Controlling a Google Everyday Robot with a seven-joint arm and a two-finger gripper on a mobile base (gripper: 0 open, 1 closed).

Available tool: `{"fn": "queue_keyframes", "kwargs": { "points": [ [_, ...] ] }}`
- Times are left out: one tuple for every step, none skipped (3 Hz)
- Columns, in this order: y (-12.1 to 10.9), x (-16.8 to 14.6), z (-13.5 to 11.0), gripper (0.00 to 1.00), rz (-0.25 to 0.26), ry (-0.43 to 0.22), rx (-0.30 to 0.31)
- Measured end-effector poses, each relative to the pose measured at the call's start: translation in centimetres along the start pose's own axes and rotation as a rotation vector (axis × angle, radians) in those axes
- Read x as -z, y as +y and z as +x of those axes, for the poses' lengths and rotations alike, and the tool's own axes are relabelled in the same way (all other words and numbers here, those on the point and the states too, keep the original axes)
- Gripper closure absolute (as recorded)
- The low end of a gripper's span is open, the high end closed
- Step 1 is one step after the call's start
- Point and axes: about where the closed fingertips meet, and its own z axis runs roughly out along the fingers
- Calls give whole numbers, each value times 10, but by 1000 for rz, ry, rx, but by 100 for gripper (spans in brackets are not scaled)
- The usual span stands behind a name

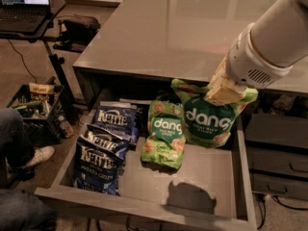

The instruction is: Pick green rice chip bag from top drawer and place on counter

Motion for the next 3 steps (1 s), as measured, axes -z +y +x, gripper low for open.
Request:
{"fn": "queue_keyframes", "kwargs": {
  "points": [
    [-17, 13, 0, 100, 55, -18, -9],
    [-63, 24, 2, 100, 124, -36, -33],
    [-118, 36, 4, 100, 174, -25, -43]
  ]
}}
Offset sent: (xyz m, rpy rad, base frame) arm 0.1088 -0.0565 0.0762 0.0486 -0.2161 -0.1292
